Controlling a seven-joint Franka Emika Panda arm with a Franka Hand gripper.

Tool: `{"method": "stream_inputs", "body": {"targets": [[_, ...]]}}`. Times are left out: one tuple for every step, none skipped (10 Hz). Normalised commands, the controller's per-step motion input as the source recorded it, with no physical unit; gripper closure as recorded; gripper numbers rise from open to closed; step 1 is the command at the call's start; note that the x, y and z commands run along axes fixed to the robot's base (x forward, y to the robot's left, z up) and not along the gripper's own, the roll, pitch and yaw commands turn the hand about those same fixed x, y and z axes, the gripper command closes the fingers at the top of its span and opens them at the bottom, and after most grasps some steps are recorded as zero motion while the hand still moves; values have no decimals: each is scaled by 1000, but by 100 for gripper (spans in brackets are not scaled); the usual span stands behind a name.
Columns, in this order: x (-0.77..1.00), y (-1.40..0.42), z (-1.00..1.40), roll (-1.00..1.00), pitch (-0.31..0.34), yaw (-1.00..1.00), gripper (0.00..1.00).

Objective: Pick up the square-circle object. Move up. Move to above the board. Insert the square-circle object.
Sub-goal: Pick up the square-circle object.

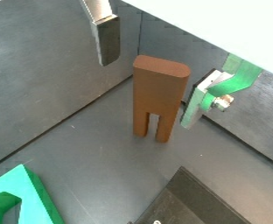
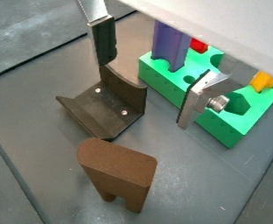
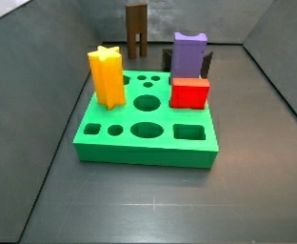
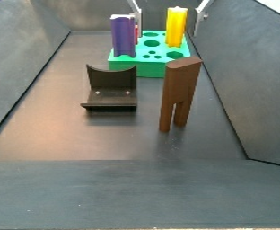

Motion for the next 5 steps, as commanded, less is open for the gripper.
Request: {"method": "stream_inputs", "body": {"targets": [[0,0,-86,0,0,0,0],[-23,26,-51,59,0,309,0],[-40,374,-77,37,0,777,0],[-114,440,-69,0,-27,766,0],[-163,534,-40,0,-51,706,0]]}}
